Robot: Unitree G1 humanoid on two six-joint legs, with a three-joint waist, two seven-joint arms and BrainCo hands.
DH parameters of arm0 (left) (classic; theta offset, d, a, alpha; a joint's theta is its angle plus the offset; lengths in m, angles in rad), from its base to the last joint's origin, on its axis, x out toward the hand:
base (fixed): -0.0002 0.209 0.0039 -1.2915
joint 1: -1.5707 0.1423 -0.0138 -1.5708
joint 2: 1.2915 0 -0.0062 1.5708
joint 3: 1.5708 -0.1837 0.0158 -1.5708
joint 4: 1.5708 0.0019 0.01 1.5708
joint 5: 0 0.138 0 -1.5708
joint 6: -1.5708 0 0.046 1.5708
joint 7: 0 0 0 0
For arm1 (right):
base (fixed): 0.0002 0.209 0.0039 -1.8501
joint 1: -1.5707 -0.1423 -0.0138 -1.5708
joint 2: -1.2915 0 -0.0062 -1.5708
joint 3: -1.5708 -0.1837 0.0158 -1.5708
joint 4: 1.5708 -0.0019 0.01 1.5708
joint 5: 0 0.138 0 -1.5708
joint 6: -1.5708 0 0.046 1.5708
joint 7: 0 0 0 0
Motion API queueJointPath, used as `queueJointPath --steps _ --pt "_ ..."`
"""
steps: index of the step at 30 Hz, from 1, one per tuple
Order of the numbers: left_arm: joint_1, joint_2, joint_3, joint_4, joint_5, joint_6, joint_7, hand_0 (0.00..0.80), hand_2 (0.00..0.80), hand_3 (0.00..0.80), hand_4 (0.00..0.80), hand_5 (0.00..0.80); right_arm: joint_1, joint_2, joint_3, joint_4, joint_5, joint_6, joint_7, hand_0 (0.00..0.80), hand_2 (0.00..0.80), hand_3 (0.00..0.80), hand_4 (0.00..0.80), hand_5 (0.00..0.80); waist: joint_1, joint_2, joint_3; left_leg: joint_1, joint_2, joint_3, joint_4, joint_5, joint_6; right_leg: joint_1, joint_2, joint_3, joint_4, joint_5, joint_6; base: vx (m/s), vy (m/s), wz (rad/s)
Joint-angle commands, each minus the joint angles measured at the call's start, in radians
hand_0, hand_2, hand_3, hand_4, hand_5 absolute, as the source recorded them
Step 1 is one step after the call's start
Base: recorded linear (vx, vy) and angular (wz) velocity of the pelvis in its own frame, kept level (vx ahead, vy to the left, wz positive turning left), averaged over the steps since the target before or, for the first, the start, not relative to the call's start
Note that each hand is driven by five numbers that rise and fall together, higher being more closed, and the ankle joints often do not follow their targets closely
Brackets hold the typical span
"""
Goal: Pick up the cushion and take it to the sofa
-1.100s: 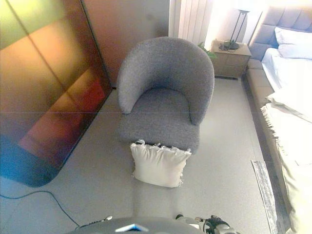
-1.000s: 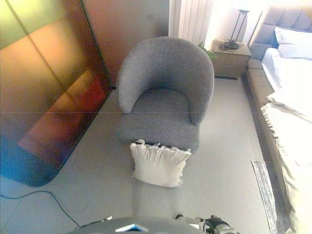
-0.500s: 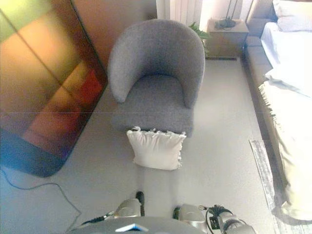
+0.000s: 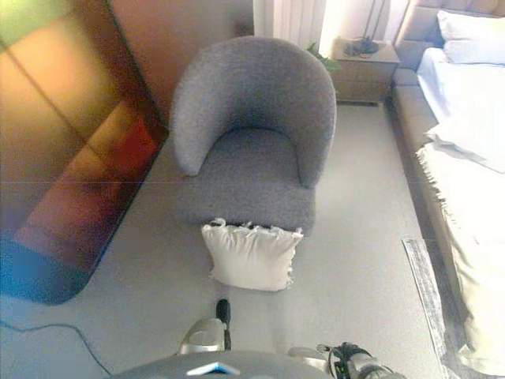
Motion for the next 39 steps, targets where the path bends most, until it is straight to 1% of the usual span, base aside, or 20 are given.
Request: queueJointPath --steps 1,3,6,7,10,12,13,14,15,16,17,18,19,21,22,24,27,30,33,39 --pt "-0.018 -0.025 -0.001 0.029 -0.007 0.014 0.005 0.000 0.000 0.000 0.000 0.000 -0.016 -0.042 0.003 0.011 0.001 0.002 -0.007 0.000 0.000 0.000 0.000 0.000 0.006 0.038 -0.005 -0.195 0.056 -0.022 0.088 0.008 -0.023 0.011 0.033 -0.051 -0.008 0.033 -0.046 0.297 0.147 0.08" --pt "-0.018 -0.011 0.002 0.031 0.016 0.019 -0.006 0.000 0.000 0.000 0.000 0.000 -0.021 -0.033 -0.007 0.012 -0.008 0.011 -0.004 0.000 0.000 0.000 0.000 0.000 0.009 0.023 -0.012 -0.201 0.033 -0.012 0.114 -0.045 0.004 0.011 0.011 -0.045 0.013 0.032 -0.024 0.314 0.168 0.03" --pt "-0.027 0.002 0.001 0.025 0.020 0.027 -0.017 0.000 0.000 0.000 0.000 0.000 -0.018 -0.020 -0.017 0.024 -0.014 0.010 -0.005 0.000 0.000 0.000 0.000 0.000 0.011 0.009 -0.028 -0.196 0.007 -0.003 0.132 -0.086 0.035 0.016 -0.010 -0.042 0.043 0.018 0.003 0.326 0.183 -0.01" --pt "-0.031 0.006 0.000 0.021 0.023 0.030 -0.020 0.000 0.000 0.000 0.000 0.000 -0.018 -0.016 -0.020 0.023 -0.013 0.006 -0.005 0.000 0.000 0.000 0.000 0.000 0.011 0.003 -0.034 -0.191 -0.004 -0.005 0.131 -0.098 0.048 0.010 -0.019 -0.040 0.070 0.029 0.017 0.310 0.173 0.16" --pt "-0.040 0.024 -0.001 0.018 0.033 0.036 -0.027 0.000 0.000 0.000 0.000 0.000 -0.026 -0.004 -0.029 0.010 -0.003 -0.002 -0.006 0.000 0.000 0.000 0.000 0.000 0.010 -0.017 -0.054 -0.156 -0.039 -0.009 0.106 -0.123 0.091 -0.040 -0.053 -0.041 0.215 0.137 0.078 0.252 0.153 0.14" --pt "-0.053 0.037 0.003 0.018 0.046 0.046 -0.022 0.000 0.000 0.000 0.000 0.000 -0.032 -0.001 -0.035 -0.001 0.009 -0.006 -0.003 0.000 0.000 0.000 0.000 0.000 0.006 -0.018 -0.058 -0.105 -0.052 -0.004 0.074 -0.144 0.113 -0.126 -0.078 -0.054 0.378 0.225 0.103 0.221 0.147 0.04" --pt "-0.057 0.043 0.002 0.018 0.050 0.049 -0.020 0.000 0.000 0.000 0.000 0.000 -0.034 -0.001 -0.036 -0.006 0.012 -0.008 -0.002 0.000 0.000 0.000 0.000 0.000 0.005 -0.013 -0.059 -0.083 -0.053 0.000 0.064 -0.152 0.118 -0.164 -0.088 -0.065 0.439 0.251 0.105 0.231 0.134 -0.02" --pt "-0.061 0.046 0.004 0.016 0.051 0.054 -0.012 0.000 0.000 0.000 0.000 0.000 -0.037 -0.002 -0.033 -0.014 0.015 -0.006 -0.001 0.000 0.000 0.000 0.000 0.000 0.001 -0.009 -0.057 -0.054 -0.052 0.006 0.050 -0.159 0.119 -0.209 -0.100 -0.073 0.469 0.267 0.101 0.203 0.073 0.03" --pt "-0.067 0.052 0.003 0.017 0.047 0.058 -0.010 0.000 0.000 0.000 0.000 0.000 -0.042 -0.003 -0.029 -0.022 0.016 -0.001 0.003 0.000 0.000 0.000 0.000 0.000 -0.003 -0.006 -0.054 -0.029 -0.052 0.009 0.036 -0.161 0.116 -0.239 -0.100 -0.089 0.450 0.257 0.093 0.212 0.001 0.02" --pt "-0.078 0.058 0.000 0.018 0.043 0.063 -0.010 0.000 0.000 0.000 0.000 0.000 -0.047 -0.005 -0.019 -0.026 0.018 0.000 0.009 0.000 0.000 0.000 0.000 0.000 -0.009 -0.001 -0.049 -0.007 -0.047 0.010 0.022 -0.159 0.106 -0.274 -0.086 -0.120 0.381 0.227 0.081 0.178 -0.046 -0.09" --pt "-0.084 0.061 0.000 0.019 0.043 0.066 -0.010 0.000 0.000 0.000 0.000 0.000 -0.049 -0.006 -0.015 -0.028 0.018 0.001 0.012 0.000 0.000 0.000 0.000 0.000 -0.014 0.001 -0.045 0.007 -0.046 0.009 0.016 -0.159 0.100 -0.289 -0.083 -0.138 0.342 0.220 0.076 0.163 -0.086 -0.15" --pt "-0.097 0.066 -0.001 0.018 0.041 0.074 -0.008 0.000 0.000 0.000 0.000 0.000 -0.051 -0.008 -0.005 -0.034 0.027 0.002 0.011 0.000 0.000 0.000 0.000 0.000 -0.025 0.003 -0.034 0.031 -0.042 0.012 0.005 -0.164 0.088 -0.326 -0.087 -0.169 0.263 0.225 0.068 0.105 -0.074 -0.12" --pt "-0.103 0.067 -0.003 0.016 0.037 0.077 -0.007 0.000 0.000 0.000 0.000 0.000 -0.053 -0.010 0.000 -0.039 0.031 0.005 0.011 0.000 0.000 0.000 0.000 0.000 -0.032 0.005 -0.025 0.042 -0.040 0.014 0.002 -0.170 0.083 -0.346 -0.093 -0.180 0.232 0.233 0.065 0.095 -0.083 -0.04" --pt "-0.120 0.071 -0.008 0.012 0.034 0.075 -0.012 0.000 0.000 0.000 0.000 0.000 -0.061 -0.015 0.013 -0.055 0.042 0.007 0.010 0.000 0.000 0.000 0.000 0.000 -0.053 0.000 -0.005 0.055 -0.046 0.013 0.002 -0.195 0.077 -0.412 -0.117 -0.178 0.151 0.289 0.076 0.040 -0.077 0.02" --pt "-0.125 0.070 -0.014 0.010 0.024 0.070 -0.012 0.000 0.000 0.000 0.000 0.000 -0.064 -0.018 0.016 -0.057 0.045 0.006 0.011 0.000 0.000 0.000 0.000 0.000 -0.057 0.000 0.003 0.052 -0.046 0.015 0.005 -0.201 0.075 -0.427 -0.124 -0.173 0.130 0.299 0.078 0.011 -0.076 0.06" --pt "-0.126 0.062 -0.015 0.009 0.005 0.061 -0.010 0.000 0.000 0.000 0.000 0.000 -0.065 -0.021 0.016 -0.060 0.040 0.011 0.018 0.000 0.000 0.000 0.000 0.000 -0.059 0.000 0.005 0.050 -0.049 0.011 0.001 -0.201 0.073 -0.408 -0.120 -0.170 0.076 0.290 0.080 0.049 -0.071 0.14" --pt "-0.097 0.042 -0.022 0.013 0.017 0.046 -0.001 0.000 0.000 0.000 0.000 0.000 -0.042 -0.023 0.007 -0.045 0.027 -0.002 0.033 0.000 0.000 0.000 0.000 0.000 -0.063 -0.002 -0.009 0.065 -0.060 -0.016 -0.002 -0.201 0.074 -0.353 -0.099 -0.146 0.005 0.273 0.081 0.153 -0.110 0.38" --pt "-0.074 0.034 -0.018 0.019 0.027 0.036 0.012 0.000 0.000 0.000 0.000 0.000 -0.035 -0.027 0.005 -0.037 0.029 -0.011 0.041 0.000 0.000 0.000 0.000 0.000 -0.059 -0.002 -0.028 0.079 -0.059 -0.038 -0.006 -0.201 0.067 -0.298 -0.081 -0.134 -0.034 0.260 0.066 0.149 -0.116 0.31" --pt "-0.057 0.029 -0.004 0.029 0.050 0.034 0.004 0.000 0.000 0.000 0.000 0.000 -0.036 -0.030 0.004 -0.030 0.028 -0.010 0.046 0.000 0.000 0.000 0.000 0.000 -0.051 -0.001 -0.044 0.090 -0.053 -0.048 0.007 -0.207 0.056 -0.246 -0.067 -0.148 -0.055 0.241 0.050 0.113 -0.117 0.12" --pt "-0.049 0.005 -0.014 0.022 0.056 0.015 0.023 0.000 0.000 0.000 0.000 0.000 -0.038 -0.034 0.011 -0.016 0.019 -0.006 0.036 0.000 0.000 0.000 0.000 0.000 -0.052 0.007 -0.054 0.107 -0.030 -0.025 0.012 -0.208 0.038 -0.203 -0.059 -0.179 -0.063 0.216 0.033 0.069 -0.033 0.02"
